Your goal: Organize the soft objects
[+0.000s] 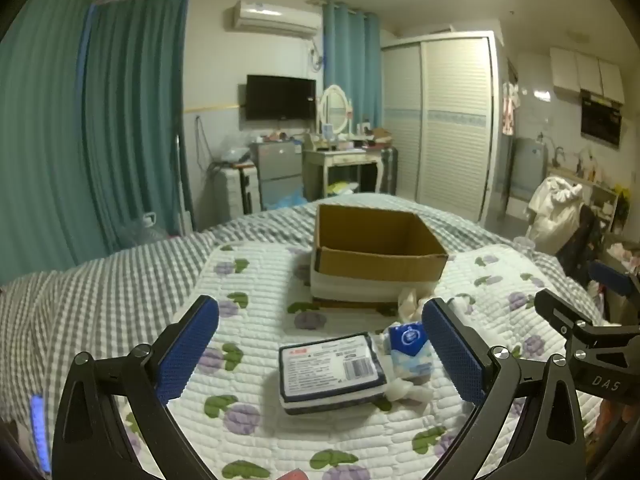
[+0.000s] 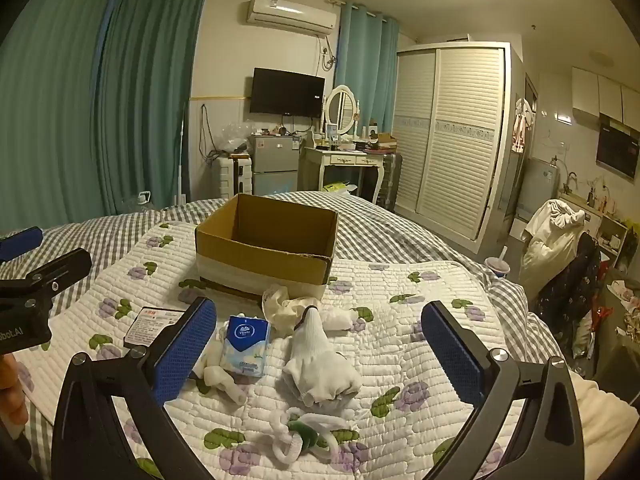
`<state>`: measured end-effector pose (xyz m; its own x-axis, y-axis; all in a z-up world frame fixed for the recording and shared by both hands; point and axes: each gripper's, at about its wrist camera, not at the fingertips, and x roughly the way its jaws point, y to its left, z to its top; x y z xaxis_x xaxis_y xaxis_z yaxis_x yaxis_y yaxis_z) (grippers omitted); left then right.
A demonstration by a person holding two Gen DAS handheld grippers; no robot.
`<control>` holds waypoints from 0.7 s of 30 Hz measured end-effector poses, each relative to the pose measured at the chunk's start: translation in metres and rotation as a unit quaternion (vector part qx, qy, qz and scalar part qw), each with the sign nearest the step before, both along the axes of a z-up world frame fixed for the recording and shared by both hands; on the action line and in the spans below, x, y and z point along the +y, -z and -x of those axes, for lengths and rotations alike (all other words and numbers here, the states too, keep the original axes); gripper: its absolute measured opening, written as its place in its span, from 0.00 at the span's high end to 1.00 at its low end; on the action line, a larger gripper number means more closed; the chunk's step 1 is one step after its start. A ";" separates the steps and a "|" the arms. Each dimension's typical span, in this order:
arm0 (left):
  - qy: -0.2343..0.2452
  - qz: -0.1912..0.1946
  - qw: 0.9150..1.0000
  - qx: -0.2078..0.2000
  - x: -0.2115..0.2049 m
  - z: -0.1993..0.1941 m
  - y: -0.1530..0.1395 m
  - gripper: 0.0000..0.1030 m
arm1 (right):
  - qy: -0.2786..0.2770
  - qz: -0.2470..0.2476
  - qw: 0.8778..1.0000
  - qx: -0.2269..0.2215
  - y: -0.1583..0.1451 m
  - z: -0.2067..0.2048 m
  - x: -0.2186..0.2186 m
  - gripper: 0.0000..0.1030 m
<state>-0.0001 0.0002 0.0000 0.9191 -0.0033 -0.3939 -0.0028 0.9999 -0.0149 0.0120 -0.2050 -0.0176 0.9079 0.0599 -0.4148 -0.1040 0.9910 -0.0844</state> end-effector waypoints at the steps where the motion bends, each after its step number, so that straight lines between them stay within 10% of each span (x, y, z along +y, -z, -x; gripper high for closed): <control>1: 0.000 0.000 1.000 0.000 0.000 0.000 0.000 0.00 | -0.001 -0.002 1.000 -0.002 0.000 0.000 0.000 0.00; 21: 0.005 -0.002 1.000 0.005 -0.001 -0.002 0.002 0.00 | -0.004 -0.001 1.000 0.003 0.002 0.000 0.002 0.00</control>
<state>0.0016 -0.0009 -0.0017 0.9151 -0.0113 -0.4032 0.0071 0.9999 -0.0118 0.0115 -0.2028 -0.0196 0.9045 0.0679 -0.4210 -0.1125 0.9903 -0.0819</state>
